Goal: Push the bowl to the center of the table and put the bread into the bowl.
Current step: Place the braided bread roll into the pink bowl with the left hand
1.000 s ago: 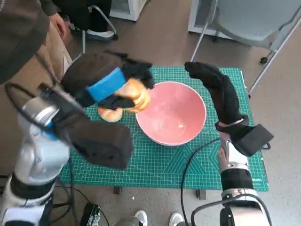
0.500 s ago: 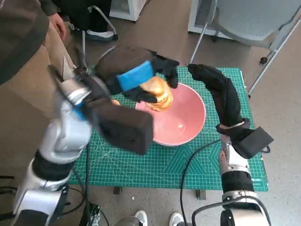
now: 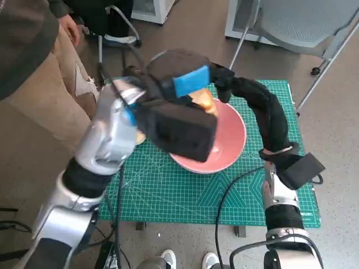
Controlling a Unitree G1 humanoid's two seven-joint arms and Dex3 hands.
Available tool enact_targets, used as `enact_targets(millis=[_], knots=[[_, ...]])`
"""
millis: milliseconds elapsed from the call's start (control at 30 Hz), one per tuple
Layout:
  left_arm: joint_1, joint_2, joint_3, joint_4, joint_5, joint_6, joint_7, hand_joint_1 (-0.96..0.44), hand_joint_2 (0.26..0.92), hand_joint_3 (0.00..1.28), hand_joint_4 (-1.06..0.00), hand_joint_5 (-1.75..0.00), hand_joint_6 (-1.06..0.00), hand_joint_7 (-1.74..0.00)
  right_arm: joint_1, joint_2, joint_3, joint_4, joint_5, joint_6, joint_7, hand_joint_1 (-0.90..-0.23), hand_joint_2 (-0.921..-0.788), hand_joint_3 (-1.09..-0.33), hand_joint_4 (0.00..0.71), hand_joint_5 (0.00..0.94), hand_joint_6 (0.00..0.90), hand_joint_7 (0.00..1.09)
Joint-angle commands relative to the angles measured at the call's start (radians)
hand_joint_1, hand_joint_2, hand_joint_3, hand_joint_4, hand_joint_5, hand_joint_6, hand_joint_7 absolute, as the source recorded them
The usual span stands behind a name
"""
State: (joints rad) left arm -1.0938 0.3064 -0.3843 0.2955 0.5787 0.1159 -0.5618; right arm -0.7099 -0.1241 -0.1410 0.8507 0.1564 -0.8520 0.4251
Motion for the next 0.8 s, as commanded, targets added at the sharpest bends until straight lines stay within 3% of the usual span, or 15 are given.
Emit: enact_targets(millis=[33,167,200,233,267,300,367,467,633,800], knots=[[-0.042,-0.014,0.007,0.033,-0.007,-0.033,0.042,0.0,0.899,0.11,-0.67,-1.3,-0.65,-1.03,0.035,-0.011,-0.002,-0.007,0.001,0.022,-0.012,-0.713,-0.921,-0.82,0.141,0.0,-0.001,0.42],[-0.042,-0.025,0.006,0.051,-0.013,-0.009,0.028,0.0,0.915,0.14,-0.6,-1.31,-0.57,-1.17,0.039,-0.013,-0.002,-0.02,0.003,0.03,-0.016,-0.718,-0.921,-0.82,0.14,0.0,-0.001,0.42],[-0.044,-0.027,0.005,0.056,-0.014,0.004,0.016,0.13,0.917,0.15,-0.6,-1.31,-0.47,-0.95,0.04,-0.013,-0.002,-0.023,0.004,0.032,-0.018,-0.72,-0.921,-0.82,0.141,0.0,-0.001,0.42],[-0.049,-0.028,-0.001,0.061,-0.011,0.022,-0.003,0.21,0.919,0.15,-0.59,-1.32,-0.44,-0.73,0.041,-0.013,-0.002,-0.027,0.005,0.034,-0.018,-0.72,-0.921,-0.821,0.141,0.001,-0.001,0.42],[-0.052,-0.027,-0.005,0.064,-0.009,0.033,-0.016,0.1,0.873,0.12,-0.51,-1.03,-0.4,-0.53,0.041,-0.013,-0.002,-0.03,0.005,0.036,-0.019,-0.721,-0.921,-0.821,0.142,0.001,-0.001,0.42],[-0.056,-0.026,-0.01,0.069,-0.009,0.049,-0.039,0.05,0.859,0.11,-0.5,-0.88,-0.39,-0.45,0.041,-0.013,-0.002,-0.031,0.007,0.038,-0.019,-0.721,-0.921,-0.821,0.142,0.001,-0.001,0.42],[-0.064,-0.023,-0.015,0.076,-0.01,0.074,-0.076,-0.1,0.818,0.07,-0.29,-0.38,-0.32,-0.21,0.04,-0.012,-0.002,-0.033,0.008,0.04,-0.02,-0.722,-0.921,-0.821,0.142,0.001,-0.001,0.42],[-0.072,-0.019,-0.023,0.082,-0.005,0.097,-0.11,-0.22,0.79,0.03,-0.11,-0.12,-0.25,-0.07,0.039,-0.011,-0.002,-0.032,0.007,0.041,-0.024,-0.72,-0.921,-0.822,0.142,0.001,-0.001,0.42],[-0.065,-0.006,-0.029,0.071,0.008,0.111,-0.126,-0.36,0.766,0.01,-0.02,-0.02,-0.2,-0.01,0.036,-0.01,-0.001,-0.021,0.0,0.036,-0.031,-0.721,-0.921,-0.822,0.143,0.001,-0.001,0.42],[-0.052,0.014,-0.03,0.067,0.008,0.093,-0.134,-0.42,0.76,0.01,0.0,0.0,-0.17,0.0,0.032,-0.011,-0.002,-0.01,-0.002,0.032,-0.035,-0.72,-0.921,-0.824,0.143,0.001,-0.001,0.42]])
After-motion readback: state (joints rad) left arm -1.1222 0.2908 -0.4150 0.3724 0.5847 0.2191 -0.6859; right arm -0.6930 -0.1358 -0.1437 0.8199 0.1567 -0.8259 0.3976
